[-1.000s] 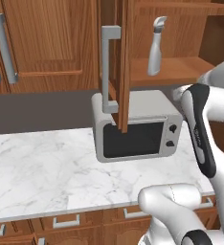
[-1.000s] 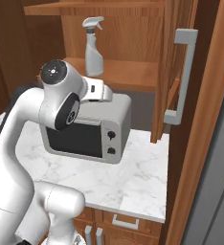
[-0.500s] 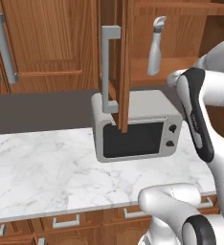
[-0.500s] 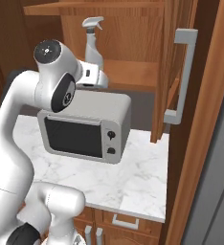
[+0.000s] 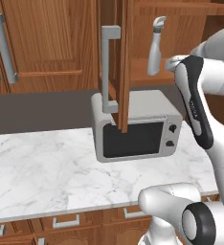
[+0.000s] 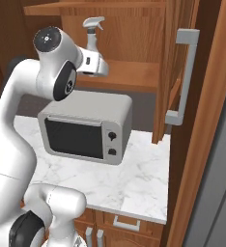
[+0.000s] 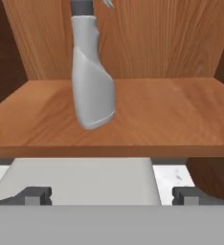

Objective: Move the cutting board and knife to the sink. Then move spray from the cabinet to the counter.

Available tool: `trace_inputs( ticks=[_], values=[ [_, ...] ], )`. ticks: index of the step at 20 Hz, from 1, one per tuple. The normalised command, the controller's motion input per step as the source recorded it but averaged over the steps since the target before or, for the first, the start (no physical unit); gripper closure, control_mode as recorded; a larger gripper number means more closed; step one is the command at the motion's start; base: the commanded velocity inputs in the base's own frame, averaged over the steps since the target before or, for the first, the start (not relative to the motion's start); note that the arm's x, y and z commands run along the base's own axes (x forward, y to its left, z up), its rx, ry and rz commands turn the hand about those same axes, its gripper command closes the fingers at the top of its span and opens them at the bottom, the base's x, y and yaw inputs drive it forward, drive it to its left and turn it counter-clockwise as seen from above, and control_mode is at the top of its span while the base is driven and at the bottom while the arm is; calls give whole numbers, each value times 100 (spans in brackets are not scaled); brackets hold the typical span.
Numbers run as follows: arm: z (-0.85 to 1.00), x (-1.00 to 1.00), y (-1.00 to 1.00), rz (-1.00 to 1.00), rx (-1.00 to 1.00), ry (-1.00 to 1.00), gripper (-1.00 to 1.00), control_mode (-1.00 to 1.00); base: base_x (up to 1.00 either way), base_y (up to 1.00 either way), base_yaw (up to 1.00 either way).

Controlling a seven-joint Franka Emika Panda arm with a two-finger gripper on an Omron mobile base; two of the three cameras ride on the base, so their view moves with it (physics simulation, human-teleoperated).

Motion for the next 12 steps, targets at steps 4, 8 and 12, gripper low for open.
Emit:
trace_inputs(
  ticks=[4, 8, 12],
  values=[
    [5, 0, 20, 0, 0, -22, -100, -100, 0, 0, 0],
    [3, 1, 23, 0, 0, -21, -100, -100, 0, 0, 0],
    [32, 0, 16, 0, 0, -6, -100, -100, 0, 0, 0]
  ],
)
